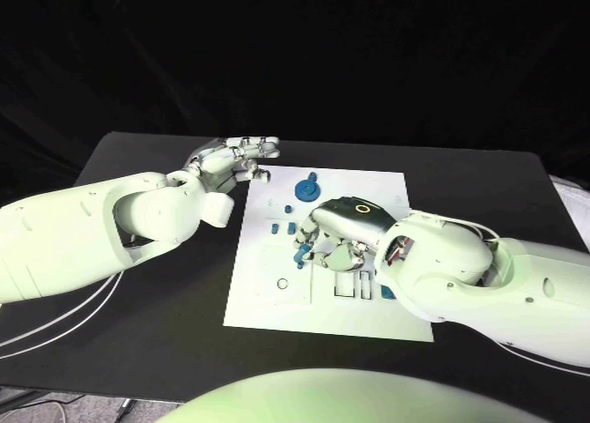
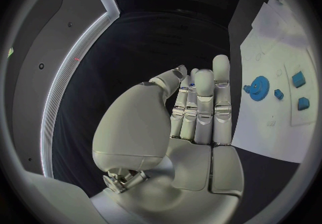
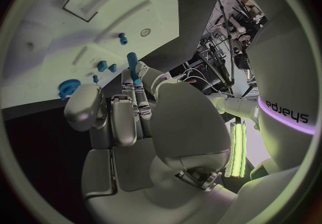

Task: Assemble the parts on the task board

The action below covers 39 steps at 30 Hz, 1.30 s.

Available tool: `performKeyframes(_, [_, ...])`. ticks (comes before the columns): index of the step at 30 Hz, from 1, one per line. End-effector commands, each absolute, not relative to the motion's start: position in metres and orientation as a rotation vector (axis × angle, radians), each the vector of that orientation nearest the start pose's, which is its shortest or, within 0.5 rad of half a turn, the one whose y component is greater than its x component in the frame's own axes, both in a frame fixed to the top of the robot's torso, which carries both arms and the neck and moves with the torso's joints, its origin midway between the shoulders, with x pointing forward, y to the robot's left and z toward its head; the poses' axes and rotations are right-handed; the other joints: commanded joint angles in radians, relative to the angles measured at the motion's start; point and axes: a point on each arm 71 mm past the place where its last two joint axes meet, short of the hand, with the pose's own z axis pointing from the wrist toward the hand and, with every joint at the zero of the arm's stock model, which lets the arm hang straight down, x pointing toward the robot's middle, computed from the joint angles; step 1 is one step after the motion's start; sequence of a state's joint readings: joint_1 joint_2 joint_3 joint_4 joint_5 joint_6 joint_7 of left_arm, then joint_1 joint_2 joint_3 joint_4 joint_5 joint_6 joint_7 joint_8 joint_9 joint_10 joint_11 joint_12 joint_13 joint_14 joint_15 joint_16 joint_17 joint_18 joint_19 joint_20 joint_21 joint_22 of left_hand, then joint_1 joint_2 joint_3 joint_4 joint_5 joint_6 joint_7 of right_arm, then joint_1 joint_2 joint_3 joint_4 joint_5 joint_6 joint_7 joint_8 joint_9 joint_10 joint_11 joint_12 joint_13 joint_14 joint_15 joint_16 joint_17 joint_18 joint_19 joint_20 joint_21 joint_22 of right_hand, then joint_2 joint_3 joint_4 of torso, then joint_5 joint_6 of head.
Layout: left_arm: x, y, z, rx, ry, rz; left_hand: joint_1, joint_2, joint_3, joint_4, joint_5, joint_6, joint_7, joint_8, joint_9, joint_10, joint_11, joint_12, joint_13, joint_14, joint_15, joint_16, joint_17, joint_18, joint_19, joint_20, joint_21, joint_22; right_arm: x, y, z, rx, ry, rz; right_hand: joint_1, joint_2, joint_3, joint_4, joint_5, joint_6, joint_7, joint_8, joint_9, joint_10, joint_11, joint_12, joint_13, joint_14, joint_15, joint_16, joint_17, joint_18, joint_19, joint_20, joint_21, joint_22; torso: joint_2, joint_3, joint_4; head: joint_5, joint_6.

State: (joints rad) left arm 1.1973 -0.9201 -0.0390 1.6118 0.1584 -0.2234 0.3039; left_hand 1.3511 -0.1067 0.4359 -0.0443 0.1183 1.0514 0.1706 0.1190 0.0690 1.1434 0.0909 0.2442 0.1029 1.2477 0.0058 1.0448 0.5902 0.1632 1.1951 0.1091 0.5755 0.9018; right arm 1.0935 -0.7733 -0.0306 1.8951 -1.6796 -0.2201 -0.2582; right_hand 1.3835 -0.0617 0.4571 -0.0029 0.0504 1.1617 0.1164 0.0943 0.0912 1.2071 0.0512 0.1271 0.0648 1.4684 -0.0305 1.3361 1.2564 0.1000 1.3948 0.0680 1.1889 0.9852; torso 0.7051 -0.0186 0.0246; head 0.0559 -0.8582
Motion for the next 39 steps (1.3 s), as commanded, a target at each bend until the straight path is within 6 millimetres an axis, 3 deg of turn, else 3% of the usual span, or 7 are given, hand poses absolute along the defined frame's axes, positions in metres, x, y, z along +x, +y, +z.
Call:
performKeyframes(1, [0.470, 0.214, -0.180, -1.321, 1.506, -1.659, 0.008, -0.001, -0.006, 0.000, -0.002, -0.006, -0.001, 0.005, -0.001, -0.008, 0.002, 0.004, 0.001, -0.007, 0.003, -0.003, -0.001, 0.019, -0.002, 0.000, -0.004, -0.001, 0.366, -0.065, -0.192, -0.501, 1.682, 0.926, 0.019, 0.011, 0.006, 0.000, 0.003, 0.000, 0.008, -0.002, 0.006, 0.000, 0.009, -0.006, 0.000, 0.049, 0.004, 0.004, 0.000, 0.010, 0.005, 0.001, 0.005, -0.001, 0.000, -0.0009, 0.0017, 0.009, -0.004])
performKeyframes(10, [0.469, 0.213, -0.180, -1.320, 1.509, -1.662, 0.008, -0.001, -0.006, 0.000, -0.002, -0.006, -0.001, 0.005, -0.001, -0.008, 0.002, 0.004, 0.001, -0.007, 0.003, -0.003, -0.001, 0.019, -0.002, 0.000, -0.004, -0.001, 0.359, -0.049, -0.211, -0.529, 1.726, 0.963, 0.020, 0.011, 0.009, -0.003, 0.004, -0.001, 0.009, -0.003, 0.007, -0.001, 0.010, -0.009, 0.000, 0.049, 0.005, 0.004, 0.000, 0.010, 0.005, 0.002, 0.004, -0.002, 0.001, 0.0004, -0.0013, 0.022, -0.011])
performKeyframes(17, [0.469, 0.212, -0.180, -1.319, 1.510, -1.665, 0.008, -0.001, -0.006, 0.000, -0.002, -0.006, -0.001, 0.005, -0.001, -0.008, 0.002, 0.004, 0.001, -0.007, 0.003, -0.003, -0.001, 0.019, -0.002, 0.000, -0.004, -0.001, 0.356, -0.041, -0.223, -0.541, 1.758, 0.971, 0.020, 0.012, 0.012, -0.005, 0.005, -0.001, 0.010, -0.004, 0.007, -0.001, 0.011, -0.010, 0.000, 0.049, 0.006, 0.004, 0.000, 0.010, 0.005, 0.002, 0.004, -0.002, 0.000, 0.0009, 0.0002, 0.026, -0.014])
performKeyframes(39, [0.470, 0.214, -0.180, -1.322, 1.513, -1.661, 0.008, -0.001, -0.006, 0.000, -0.002, -0.006, -0.001, 0.005, -0.001, -0.008, 0.002, 0.004, 0.001, -0.007, 0.003, -0.003, -0.001, 0.019, -0.002, 0.000, -0.004, -0.001, 0.365, -0.050, -0.232, -0.569, 1.756, 0.837, 0.016, 0.009, 0.013, -0.006, 0.005, 0.000, 0.011, -0.004, 0.008, 0.001, 0.012, -0.013, 0.001, 0.049, 0.007, 0.006, 0.001, 0.010, 0.005, 0.004, 0.006, 0.001, 0.001, 0.0010, -0.0007, 0.016, -0.014])
